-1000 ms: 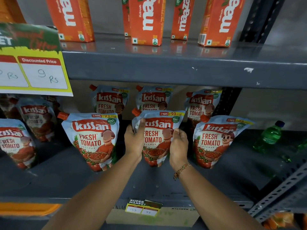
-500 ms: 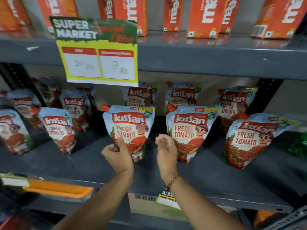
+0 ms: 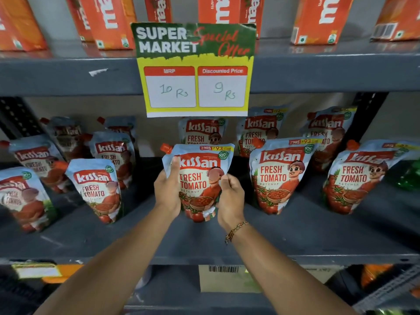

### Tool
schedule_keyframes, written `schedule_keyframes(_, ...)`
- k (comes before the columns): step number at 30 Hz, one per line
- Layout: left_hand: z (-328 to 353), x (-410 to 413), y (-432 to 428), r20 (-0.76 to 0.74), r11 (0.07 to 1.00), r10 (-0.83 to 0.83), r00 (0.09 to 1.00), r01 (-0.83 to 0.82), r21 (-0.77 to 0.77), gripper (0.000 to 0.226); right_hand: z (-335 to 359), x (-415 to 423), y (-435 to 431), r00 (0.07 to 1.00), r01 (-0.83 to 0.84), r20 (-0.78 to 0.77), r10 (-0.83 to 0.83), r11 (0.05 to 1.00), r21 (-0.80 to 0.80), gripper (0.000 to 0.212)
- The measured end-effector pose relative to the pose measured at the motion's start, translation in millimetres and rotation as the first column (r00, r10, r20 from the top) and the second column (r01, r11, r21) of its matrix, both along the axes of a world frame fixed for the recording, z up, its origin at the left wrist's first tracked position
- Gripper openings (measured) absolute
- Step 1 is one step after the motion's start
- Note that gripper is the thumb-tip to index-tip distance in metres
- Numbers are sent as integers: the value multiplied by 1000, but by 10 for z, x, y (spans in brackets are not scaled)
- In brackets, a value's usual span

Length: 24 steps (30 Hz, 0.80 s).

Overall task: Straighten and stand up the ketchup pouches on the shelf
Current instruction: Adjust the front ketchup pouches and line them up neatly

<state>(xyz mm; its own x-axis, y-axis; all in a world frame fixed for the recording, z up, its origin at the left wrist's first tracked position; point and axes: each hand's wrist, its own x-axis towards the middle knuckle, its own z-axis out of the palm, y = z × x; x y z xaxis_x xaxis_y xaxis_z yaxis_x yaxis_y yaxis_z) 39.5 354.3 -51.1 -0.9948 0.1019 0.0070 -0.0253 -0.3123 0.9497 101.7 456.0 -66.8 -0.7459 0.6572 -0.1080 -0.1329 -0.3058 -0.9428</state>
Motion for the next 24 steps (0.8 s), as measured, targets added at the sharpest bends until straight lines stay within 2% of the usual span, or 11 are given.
schedule_keyframes(14, 25, -105, -58, 32, 994, -62, 998, 59, 94, 25, 15, -101, -65, 998, 56, 40, -55, 998, -18, 22)
schedule_keyframes(24, 30, -122, -5, 51, 995, -64, 997, 60, 84, 25, 50, -75, -10, 996, 67, 57, -68, 998, 20, 18)
